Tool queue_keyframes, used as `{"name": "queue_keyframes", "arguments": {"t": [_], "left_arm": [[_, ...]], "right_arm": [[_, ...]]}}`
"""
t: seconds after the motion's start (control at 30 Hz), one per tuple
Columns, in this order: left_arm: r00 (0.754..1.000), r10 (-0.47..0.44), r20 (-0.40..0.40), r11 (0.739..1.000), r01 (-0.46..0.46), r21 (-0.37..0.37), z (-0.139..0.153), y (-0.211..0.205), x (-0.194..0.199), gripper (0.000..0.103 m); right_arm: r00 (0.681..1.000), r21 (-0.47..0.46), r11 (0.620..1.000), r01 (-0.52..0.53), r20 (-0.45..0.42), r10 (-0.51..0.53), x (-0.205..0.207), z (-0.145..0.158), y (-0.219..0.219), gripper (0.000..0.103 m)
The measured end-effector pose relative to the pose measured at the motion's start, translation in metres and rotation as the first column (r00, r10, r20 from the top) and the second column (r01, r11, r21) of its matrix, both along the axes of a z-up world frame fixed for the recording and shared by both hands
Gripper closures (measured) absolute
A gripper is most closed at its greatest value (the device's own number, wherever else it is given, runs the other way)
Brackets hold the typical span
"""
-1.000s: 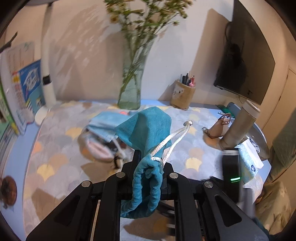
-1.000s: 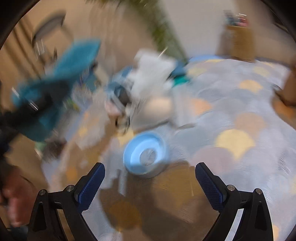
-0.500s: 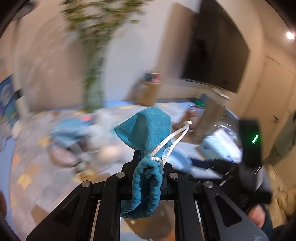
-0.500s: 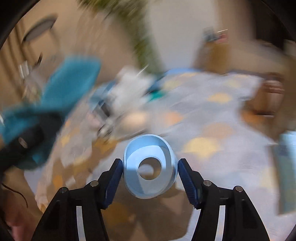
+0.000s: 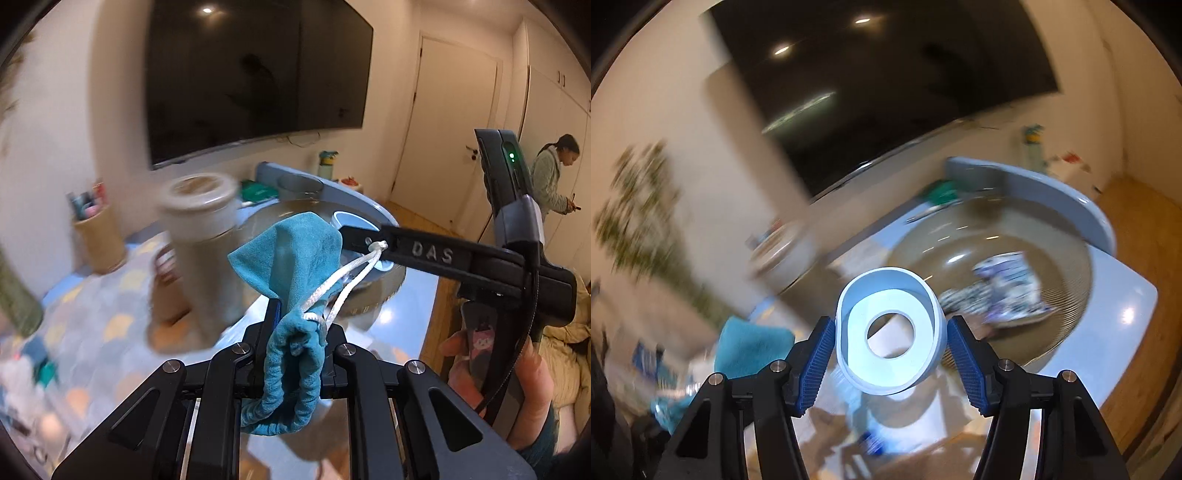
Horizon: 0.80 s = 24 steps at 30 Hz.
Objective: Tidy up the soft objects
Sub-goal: 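Drop the towel and blue bowl into the glass bowl, opening both grippers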
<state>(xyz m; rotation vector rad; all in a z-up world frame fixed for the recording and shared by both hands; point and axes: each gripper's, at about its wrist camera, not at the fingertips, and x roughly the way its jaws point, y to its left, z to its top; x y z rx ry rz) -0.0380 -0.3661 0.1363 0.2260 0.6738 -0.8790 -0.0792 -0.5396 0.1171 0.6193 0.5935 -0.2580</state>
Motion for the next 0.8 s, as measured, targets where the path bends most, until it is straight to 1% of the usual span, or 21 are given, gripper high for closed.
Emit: {"name": "queue_keyframes", "arguments": {"t": [0.13,0.2,0.23,0.27,0.3,0.33,0.4,0.47,0.53,0.63,0.7,0.73,0.8], "left_arm": [[1.0,-0.006,-0.015,1.0,0.006,0.013,-0.005,-0.047,0.018,0.092],[1.0,0.006,-0.006,1.0,-0.006,0.02,-0.008,-0.062,0.025,0.091],[1.0,0.004,0.006,1.0,-0.004,0.014,-0.009,-0.069,0.028,0.089],[1.0,-0.017,0.021,1.0,0.017,0.017,-0.012,-0.078,0.031,0.082],[0.999,-0.029,0.026,0.999,0.028,0.039,-0.014,-0.086,0.032,0.061],[0.999,-0.035,0.034,0.997,0.033,0.071,-0.019,-0.094,0.034,0.047],[0.999,-0.03,0.042,0.997,0.026,0.079,-0.024,-0.097,0.035,0.037],[0.998,-0.062,0.026,0.996,0.06,0.068,-0.029,-0.089,0.026,0.037],[0.996,-0.09,0.006,0.995,0.09,0.049,-0.027,-0.074,0.018,0.037],[0.991,-0.129,0.024,0.992,0.129,0.003,-0.017,-0.045,0.002,0.035],[0.991,-0.117,0.062,0.993,0.118,-0.003,-0.008,-0.019,-0.01,0.031],[0.992,-0.098,0.082,0.995,0.098,-0.001,-0.004,-0.002,-0.015,0.031],[0.994,-0.065,0.091,0.998,0.067,-0.012,0.005,0.025,-0.017,0.031]], "right_arm": [[0.997,0.088,0.993,0.082,-0.022,-0.08,0.011,-0.011,-0.045,0.04],[0.992,0.12,0.985,0.123,-0.038,-0.119,0.018,-0.015,-0.062,0.038],[0.991,0.125,0.983,0.133,-0.044,-0.128,0.021,-0.016,-0.068,0.036],[0.99,0.128,0.983,0.136,-0.05,-0.13,0.026,-0.017,-0.075,0.035],[0.99,0.137,0.981,0.134,-0.059,-0.127,0.03,-0.018,-0.082,0.03],[0.99,0.148,0.98,0.131,-0.069,-0.122,0.032,-0.021,-0.086,0.026],[0.99,0.165,0.978,0.126,-0.082,-0.114,0.029,-0.024,-0.095,0.026],[0.988,0.161,0.977,0.142,-0.078,-0.131,0.021,-0.026,-0.1,0.026],[0.989,0.165,0.976,0.139,-0.064,-0.13,0.007,-0.026,-0.099,0.026],[0.994,0.14,0.984,0.111,-0.031,-0.108,-0.009,-0.016,-0.083,0.025],[0.996,0.089,0.993,0.082,-0.025,-0.08,-0.015,-0.008,-0.063,0.025],[0.997,0.073,0.995,0.073,-0.029,-0.071,-0.016,-0.005,-0.057,0.025],[0.999,0.049,0.998,0.033,-0.025,-0.032,-0.017,0.002,-0.037,0.025]]}}
